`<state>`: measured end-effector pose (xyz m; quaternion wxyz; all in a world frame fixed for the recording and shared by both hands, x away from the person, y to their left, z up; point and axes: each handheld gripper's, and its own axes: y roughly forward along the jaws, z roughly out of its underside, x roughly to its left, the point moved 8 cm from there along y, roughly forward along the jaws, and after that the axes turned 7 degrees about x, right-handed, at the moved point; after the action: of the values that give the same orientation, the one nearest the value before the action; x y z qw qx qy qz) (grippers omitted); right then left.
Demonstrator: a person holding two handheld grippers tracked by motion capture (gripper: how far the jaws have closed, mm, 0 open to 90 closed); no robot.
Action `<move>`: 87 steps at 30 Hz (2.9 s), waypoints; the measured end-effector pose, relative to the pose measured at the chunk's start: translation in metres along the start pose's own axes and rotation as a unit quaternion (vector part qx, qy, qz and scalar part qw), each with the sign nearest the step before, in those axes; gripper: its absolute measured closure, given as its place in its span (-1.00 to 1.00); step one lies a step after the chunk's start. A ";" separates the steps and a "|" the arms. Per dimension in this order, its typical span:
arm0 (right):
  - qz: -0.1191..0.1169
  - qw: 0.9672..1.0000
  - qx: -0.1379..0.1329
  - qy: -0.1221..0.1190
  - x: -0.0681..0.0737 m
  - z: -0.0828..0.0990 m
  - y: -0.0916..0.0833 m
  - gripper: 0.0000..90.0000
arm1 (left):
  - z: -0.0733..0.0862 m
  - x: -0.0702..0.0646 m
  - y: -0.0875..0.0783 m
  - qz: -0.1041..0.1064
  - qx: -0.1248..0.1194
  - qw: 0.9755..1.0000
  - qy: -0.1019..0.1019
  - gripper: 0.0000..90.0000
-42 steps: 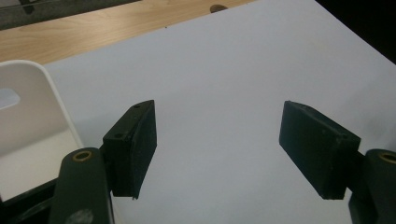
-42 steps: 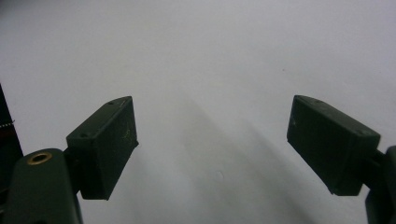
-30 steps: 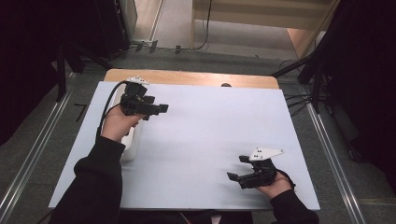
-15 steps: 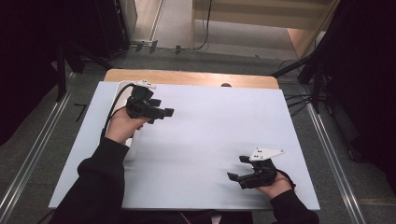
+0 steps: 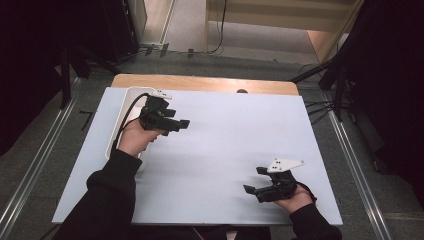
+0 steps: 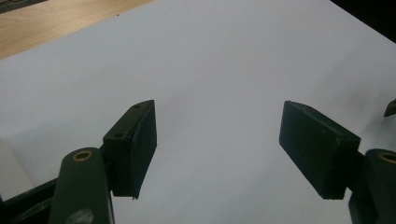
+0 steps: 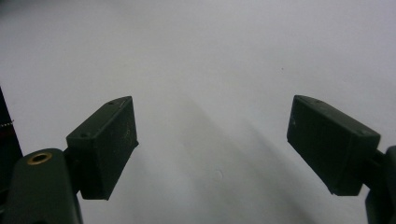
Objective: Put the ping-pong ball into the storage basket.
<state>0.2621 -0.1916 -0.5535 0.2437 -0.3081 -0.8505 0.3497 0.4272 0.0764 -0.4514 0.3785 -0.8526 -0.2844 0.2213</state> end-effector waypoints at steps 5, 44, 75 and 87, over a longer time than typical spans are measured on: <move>0.000 1.000 -0.001 -0.001 0.000 0.000 0.000 -0.68 | 0.002 -0.001 0.003 -0.005 0.001 1.000 0.001 -0.37; 0.001 1.000 0.000 -0.001 0.000 0.000 0.000 -0.68 | 0.042 -0.034 -0.008 0.010 -0.014 0.999 0.035 -0.37; 0.001 1.000 0.000 -0.002 0.000 0.000 0.000 -0.68 | 0.074 -0.046 -0.001 0.023 -0.015 0.998 0.061 -0.46; 0.001 1.000 0.000 -0.002 0.000 0.000 0.001 -0.68 | 0.087 -0.050 0.001 0.038 -0.021 0.996 0.073 -0.46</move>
<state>0.2624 -0.1912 -0.5538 0.2416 -0.3086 -0.8505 0.3508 0.3386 0.0884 -0.4973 0.3717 -0.8842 -0.2282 0.1671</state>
